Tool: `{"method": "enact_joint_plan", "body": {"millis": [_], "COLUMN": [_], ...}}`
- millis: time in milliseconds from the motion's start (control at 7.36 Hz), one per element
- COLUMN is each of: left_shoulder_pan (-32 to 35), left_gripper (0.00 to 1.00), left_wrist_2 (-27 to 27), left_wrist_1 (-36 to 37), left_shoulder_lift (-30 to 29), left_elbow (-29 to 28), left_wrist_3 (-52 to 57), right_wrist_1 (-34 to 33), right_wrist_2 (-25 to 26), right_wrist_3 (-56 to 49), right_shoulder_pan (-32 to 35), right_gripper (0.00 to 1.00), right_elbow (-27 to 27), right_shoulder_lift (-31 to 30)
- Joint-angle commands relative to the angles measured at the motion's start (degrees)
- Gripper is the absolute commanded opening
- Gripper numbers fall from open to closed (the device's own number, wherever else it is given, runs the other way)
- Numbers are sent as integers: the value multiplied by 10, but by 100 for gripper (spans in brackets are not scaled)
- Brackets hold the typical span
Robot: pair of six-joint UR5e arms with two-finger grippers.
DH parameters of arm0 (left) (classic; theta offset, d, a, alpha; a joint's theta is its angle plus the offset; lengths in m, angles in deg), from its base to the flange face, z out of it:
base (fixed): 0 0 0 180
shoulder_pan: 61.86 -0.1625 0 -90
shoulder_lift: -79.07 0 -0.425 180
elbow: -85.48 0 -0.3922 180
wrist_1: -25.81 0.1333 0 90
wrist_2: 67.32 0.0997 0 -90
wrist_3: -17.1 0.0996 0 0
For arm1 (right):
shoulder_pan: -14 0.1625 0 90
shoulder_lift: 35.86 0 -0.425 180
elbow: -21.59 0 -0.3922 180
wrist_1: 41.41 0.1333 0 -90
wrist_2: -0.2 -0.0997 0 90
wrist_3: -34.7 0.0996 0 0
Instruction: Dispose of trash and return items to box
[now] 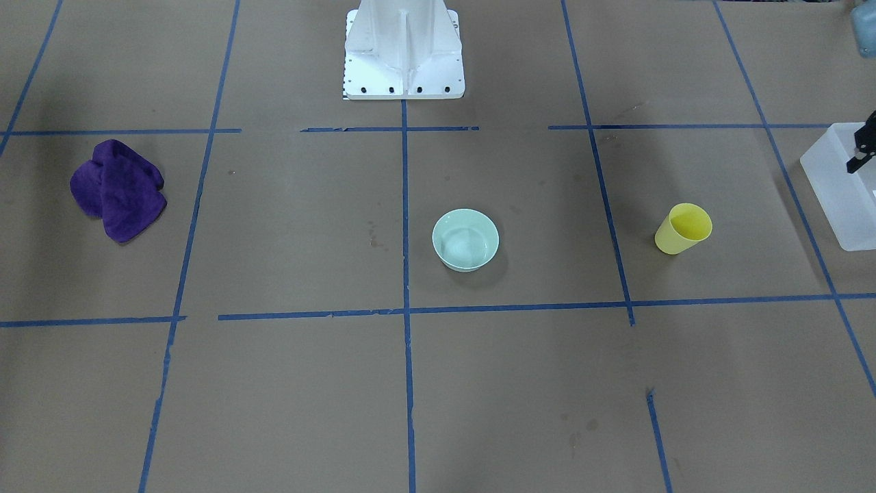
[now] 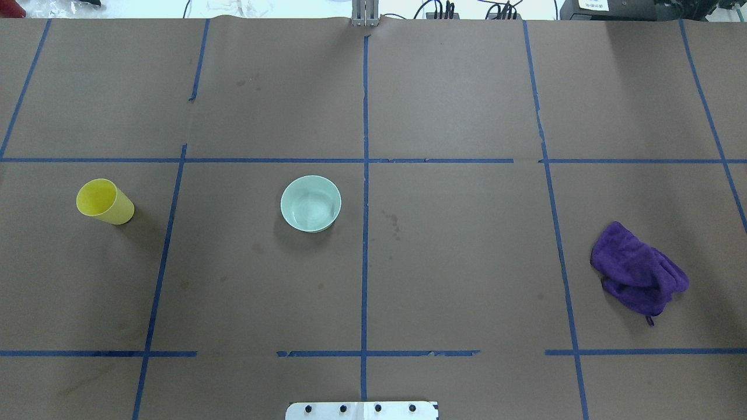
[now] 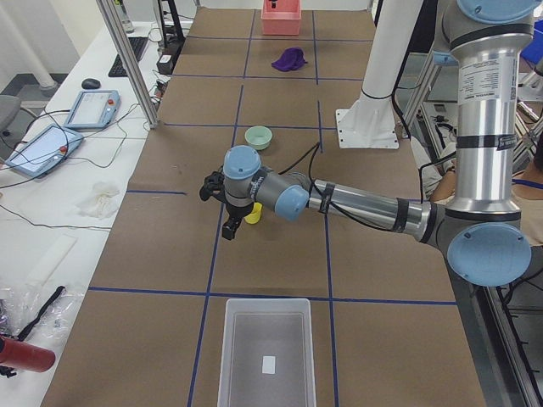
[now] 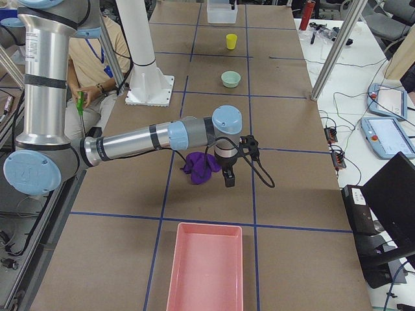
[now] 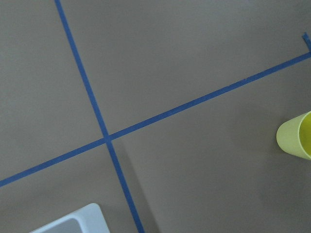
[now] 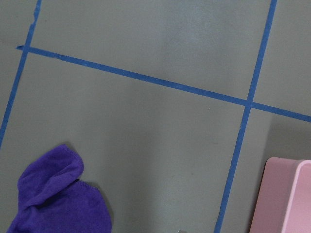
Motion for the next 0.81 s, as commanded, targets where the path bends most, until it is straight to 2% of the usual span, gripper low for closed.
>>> {"method": "enact_joint_plan", "body": {"millis": [0, 136, 272, 407, 679], "left_shoulder_pan": [-70, -114, -134, -135, -138], "left_gripper": [100, 100, 100, 99, 99], "left_wrist_2": [1, 10, 49, 71, 70], "left_wrist_1": [-17, -16, -17, -17, -16], "left_shoulder_lift": [-27, -62, -75, -75, -75], "left_elbow": [-9, -26, -44, -50, -67], "left_wrist_3": [-176, -254, -277, -275, -275], "right_wrist_1": [1, 1, 2, 3, 7], "right_wrist_2": [-1, -2, -1, -2, 3], "right_wrist_3": [-3, -3, -3, -4, -8], "right_shoulder_pan": [0, 0, 0, 0, -1], "right_gripper": [100, 100, 100, 100, 100], "right_elbow": [-4, -5, -4, -4, -1], "right_shoulder_lift": [-1, -1, -4, -11, -12]}}
